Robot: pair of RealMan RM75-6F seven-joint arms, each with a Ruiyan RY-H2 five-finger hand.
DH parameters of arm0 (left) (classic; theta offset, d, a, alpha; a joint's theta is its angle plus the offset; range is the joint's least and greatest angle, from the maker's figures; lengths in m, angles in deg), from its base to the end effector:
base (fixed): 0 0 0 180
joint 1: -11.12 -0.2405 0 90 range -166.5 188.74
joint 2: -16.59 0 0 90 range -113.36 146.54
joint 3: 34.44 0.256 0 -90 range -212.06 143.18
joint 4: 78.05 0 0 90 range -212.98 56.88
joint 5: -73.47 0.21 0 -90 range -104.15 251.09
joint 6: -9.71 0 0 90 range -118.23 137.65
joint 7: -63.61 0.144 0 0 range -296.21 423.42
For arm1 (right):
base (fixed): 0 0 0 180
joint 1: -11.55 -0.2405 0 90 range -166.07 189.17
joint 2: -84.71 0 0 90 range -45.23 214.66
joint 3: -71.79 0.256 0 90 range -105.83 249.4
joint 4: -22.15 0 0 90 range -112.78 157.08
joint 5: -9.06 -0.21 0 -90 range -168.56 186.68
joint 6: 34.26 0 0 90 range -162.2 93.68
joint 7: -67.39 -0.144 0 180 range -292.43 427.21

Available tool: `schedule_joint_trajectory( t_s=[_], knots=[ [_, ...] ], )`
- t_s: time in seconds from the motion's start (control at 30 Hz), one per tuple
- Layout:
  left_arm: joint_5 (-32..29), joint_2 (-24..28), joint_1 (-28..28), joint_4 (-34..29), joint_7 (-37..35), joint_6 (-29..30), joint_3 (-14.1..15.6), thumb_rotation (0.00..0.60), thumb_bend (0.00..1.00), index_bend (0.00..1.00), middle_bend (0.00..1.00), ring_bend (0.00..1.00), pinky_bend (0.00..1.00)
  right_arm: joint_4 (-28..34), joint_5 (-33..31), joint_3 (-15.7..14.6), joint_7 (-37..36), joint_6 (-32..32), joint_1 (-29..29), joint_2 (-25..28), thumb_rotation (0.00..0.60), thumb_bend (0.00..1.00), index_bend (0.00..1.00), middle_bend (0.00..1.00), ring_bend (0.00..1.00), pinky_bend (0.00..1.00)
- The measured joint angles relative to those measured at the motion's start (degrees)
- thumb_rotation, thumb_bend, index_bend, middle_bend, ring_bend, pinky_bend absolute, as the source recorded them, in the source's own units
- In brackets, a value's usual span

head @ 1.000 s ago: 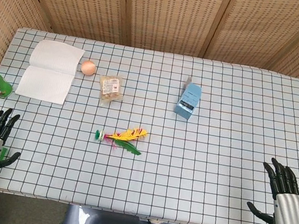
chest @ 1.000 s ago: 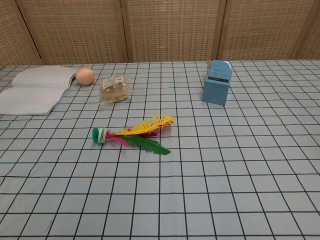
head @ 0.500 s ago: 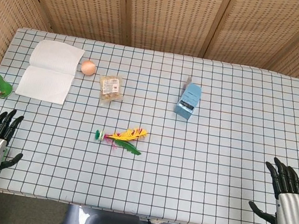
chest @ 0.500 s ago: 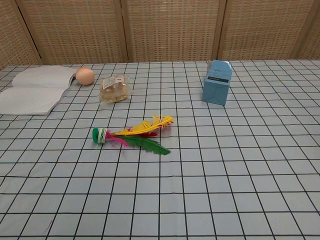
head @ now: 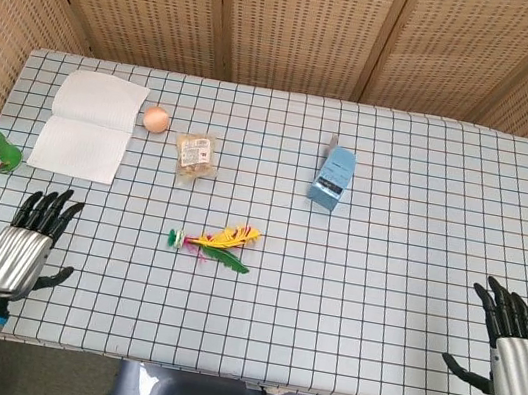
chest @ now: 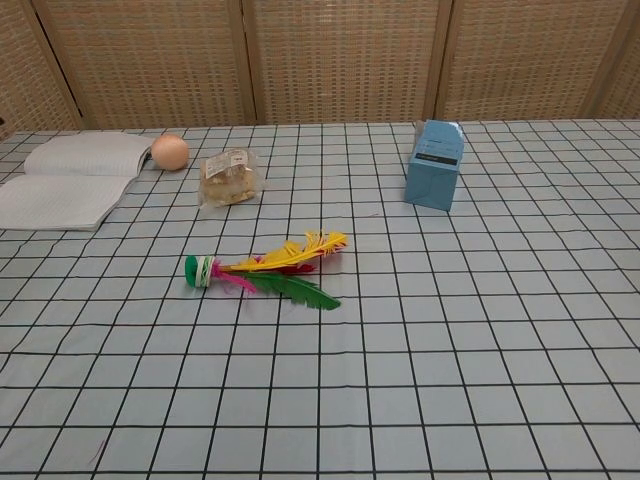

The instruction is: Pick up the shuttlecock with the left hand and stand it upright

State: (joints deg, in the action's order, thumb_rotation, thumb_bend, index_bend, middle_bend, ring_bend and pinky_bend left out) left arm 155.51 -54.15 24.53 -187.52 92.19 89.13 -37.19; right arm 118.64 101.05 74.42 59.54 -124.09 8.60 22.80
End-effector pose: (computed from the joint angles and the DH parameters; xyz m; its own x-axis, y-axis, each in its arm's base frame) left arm -0.2160 0.2068 0.0950 0.4808 0.0698 0.8741 0.8698 -0.1644 -0.4653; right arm -0.2872 -0.1683 0.1696 0.2353 0.0490 0.9707 -0.9663 -0.0952 0.2391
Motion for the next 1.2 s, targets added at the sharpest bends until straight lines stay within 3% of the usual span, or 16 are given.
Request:
schedule_joint_trajectory(
  t_s=[0.3, 0.57, 0.87, 1.2],
  knots=[
    [-19.0, -4.6, 12.0, -2.2, 11.4, -9.6, -9.0, 0.600, 0.26, 0.27, 0.00, 0.00, 0.00, -1.1, -2.1, 0.6, -1.7, 1.6, -0.5, -0.1, 0.600, 0.08, 0.05, 0.00, 0.00, 0.00],
    [-33.4, -18.5, 23.9, 2.8, 25.7, -9.3, -14.7, 0.600, 0.26, 0.32, 0.00, 0.00, 0.00, -2.1, -3.7, 1.0, -3.1, 3.0, -0.9, -0.3, 0.600, 0.08, 0.05, 0.00, 0.00, 0.00],
    [-41.6, -29.6, 34.0, 10.1, 34.8, -5.1, -18.3, 0.600, 0.26, 0.34, 0.00, 0.00, 0.00, -2.9, -4.6, 1.3, -4.7, 3.9, -1.2, -0.3, 0.600, 0.08, 0.05, 0.00, 0.00, 0.00],
    [-46.4, -34.8, 39.2, 16.3, 37.1, -2.8, -19.7, 0.600, 0.26, 0.36, 0.00, 0.00, 0.00, -3.4, -4.8, 1.6, -6.6, 3.9, -1.3, -0.1, 0.600, 0.08, 0.05, 0.00, 0.00, 0.00]
  ],
)
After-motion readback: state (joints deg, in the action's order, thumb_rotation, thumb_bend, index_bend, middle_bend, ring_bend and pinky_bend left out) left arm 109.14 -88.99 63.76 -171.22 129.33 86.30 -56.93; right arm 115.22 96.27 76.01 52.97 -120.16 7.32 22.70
